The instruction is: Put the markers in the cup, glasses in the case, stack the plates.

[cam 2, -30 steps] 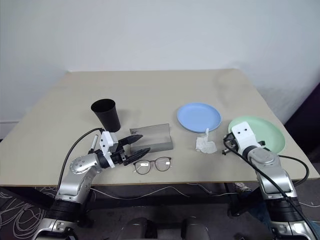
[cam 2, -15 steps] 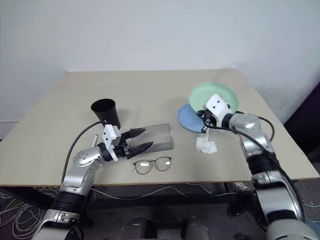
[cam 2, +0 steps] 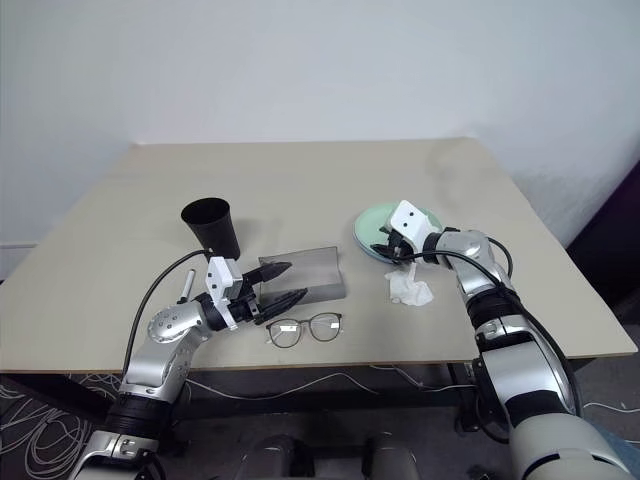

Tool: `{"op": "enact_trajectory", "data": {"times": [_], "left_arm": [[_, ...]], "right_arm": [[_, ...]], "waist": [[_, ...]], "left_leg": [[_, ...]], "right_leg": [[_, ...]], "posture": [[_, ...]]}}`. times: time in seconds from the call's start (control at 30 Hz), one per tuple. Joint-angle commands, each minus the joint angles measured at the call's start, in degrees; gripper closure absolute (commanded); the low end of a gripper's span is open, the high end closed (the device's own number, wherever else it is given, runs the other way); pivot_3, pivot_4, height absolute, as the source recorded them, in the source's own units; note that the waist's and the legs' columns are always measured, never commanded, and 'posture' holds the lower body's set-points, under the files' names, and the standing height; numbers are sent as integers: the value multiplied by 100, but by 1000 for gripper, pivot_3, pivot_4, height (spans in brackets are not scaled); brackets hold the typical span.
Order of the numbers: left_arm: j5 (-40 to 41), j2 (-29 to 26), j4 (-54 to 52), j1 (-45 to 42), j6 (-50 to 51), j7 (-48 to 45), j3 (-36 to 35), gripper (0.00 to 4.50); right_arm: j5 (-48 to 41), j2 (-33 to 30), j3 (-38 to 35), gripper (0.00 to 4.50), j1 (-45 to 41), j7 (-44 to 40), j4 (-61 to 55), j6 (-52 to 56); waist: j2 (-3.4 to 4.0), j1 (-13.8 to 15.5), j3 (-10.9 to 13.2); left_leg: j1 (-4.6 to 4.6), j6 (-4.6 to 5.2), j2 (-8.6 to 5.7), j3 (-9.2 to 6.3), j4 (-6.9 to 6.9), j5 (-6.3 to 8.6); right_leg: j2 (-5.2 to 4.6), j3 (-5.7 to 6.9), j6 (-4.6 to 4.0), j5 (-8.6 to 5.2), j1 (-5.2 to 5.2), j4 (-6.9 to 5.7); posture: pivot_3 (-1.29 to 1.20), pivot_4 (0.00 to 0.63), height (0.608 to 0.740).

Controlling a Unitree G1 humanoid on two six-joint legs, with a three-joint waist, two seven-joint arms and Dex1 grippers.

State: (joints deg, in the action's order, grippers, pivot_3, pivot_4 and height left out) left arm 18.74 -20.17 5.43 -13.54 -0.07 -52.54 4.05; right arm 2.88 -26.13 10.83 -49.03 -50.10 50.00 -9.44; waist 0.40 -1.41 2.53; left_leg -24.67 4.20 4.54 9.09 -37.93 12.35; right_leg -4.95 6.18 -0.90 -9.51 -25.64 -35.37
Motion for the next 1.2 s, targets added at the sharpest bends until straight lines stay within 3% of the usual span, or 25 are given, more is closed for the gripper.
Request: {"op": "enact_trajectory", "data": {"times": [0.03,0.23,0.37,0.6,0.87,0.97,1.1,1.2], "left_arm": [[18,5,-145,-140,-19,-5,-9,1176],[7,21,22,-295,-42,-75,17,1176],[1,31,106,-361,-67,-111,17,1176],[0,49,77,-365,-62,-106,23,1176],[1,26,12,-317,-47,-81,-1,1176],[3,13,-9,-294,-44,-70,-9,1176],[6,1,-27,-269,-48,-65,-16,1176],[2,2,-17,-275,-55,-57,-17,1176]], "right_arm": [[-296,-266,-358,2510,37,-170,-776,130],[-865,-869,-441,2510,944,-1215,-2574,1498],[-826,-1117,-343,2510,1528,-1313,-3133,2248],[-621,-801,-350,2510,1708,-596,-2716,2816],[-440,-543,-315,2510,1592,-151,-2080,2715],[-521,-541,-362,3102,1563,-205,-2142,2760],[-635,-638,-365,4479,1633,-472,-2523,2770],[-792,-778,-429,4479,1615,-778,-2978,2755]], "waist": [[0,5,0],[-1,20,-1],[-1,10,-1],[-3,11,-1],[-3,14,-1],[-3,13,-1],[-2,15,0],[-1,15,0]], "left_leg": [[0,0,0,0,-1,0],[1,0,-1,0,-9,0],[0,1,-2,1,-17,1],[-1,1,-1,-1,-17,1],[-2,1,-5,0,-19,1],[-2,1,-6,2,-20,1],[-2,1,-6,2,-20,1],[-2,1,-5,0,-20,1]], "right_leg": [[0,-2,-1,-1,-3,-7],[1,-15,-2,-3,-13,-19],[0,-21,-1,-2,-22,-20],[2,-19,-3,-1,-39,-35],[0,-19,-5,0,-39,-34],[0,-23,-4,0,-40,-33],[1,-24,-4,1,-41,-33],[1,-23,-4,0,-44,-34]], "posture": [[0,0,740],[0,0,740],[0,0,740],[0,0,740],[0,0,740],[0,0,740],[0,0,740],[0,0,740]]}}
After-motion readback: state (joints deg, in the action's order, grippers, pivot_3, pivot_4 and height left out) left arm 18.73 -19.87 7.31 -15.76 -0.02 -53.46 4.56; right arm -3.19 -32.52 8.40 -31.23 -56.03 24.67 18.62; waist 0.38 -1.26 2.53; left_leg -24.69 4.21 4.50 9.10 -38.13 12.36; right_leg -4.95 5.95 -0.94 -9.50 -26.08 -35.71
